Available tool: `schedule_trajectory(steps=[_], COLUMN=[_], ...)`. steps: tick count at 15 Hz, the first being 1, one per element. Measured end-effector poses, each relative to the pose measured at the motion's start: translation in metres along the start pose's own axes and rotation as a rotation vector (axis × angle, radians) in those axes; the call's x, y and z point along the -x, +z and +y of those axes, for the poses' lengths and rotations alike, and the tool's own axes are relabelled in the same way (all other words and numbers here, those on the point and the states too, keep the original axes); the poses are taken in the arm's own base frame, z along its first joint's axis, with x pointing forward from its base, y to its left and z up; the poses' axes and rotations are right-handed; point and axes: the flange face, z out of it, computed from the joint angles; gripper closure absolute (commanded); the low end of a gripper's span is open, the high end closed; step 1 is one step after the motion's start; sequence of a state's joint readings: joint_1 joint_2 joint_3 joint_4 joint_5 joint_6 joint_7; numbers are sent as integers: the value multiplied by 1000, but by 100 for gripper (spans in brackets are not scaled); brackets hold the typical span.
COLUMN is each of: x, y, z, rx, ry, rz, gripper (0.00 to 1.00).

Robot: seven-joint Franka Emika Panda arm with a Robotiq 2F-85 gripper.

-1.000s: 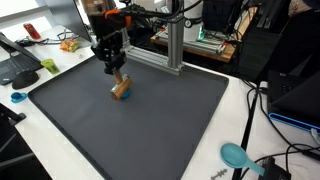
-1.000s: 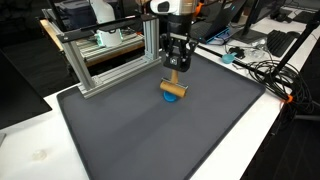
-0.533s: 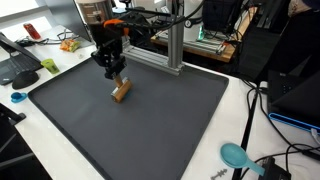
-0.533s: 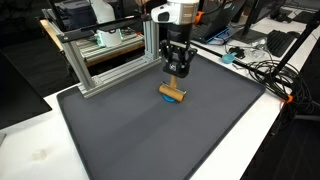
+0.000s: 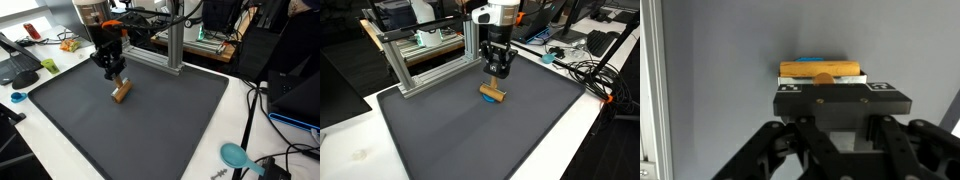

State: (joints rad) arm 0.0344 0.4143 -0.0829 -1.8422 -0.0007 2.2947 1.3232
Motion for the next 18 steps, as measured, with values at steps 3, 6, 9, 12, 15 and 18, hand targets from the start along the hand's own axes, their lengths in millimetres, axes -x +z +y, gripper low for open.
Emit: schedule_trajectory(steps=[3,6,9,12,15,18], x=[-1,-3,-4,-11,-17,-19], y=[1,1,2,2,2,2], z=[-3,-5,-6,-5,-4,-3], rx=[8,14,19,17,14,13], ry=[8,17,26,42,56,64], rz=[-11,-25,-36,-42,-44,-43], gripper=[78,78,78,78,78,78])
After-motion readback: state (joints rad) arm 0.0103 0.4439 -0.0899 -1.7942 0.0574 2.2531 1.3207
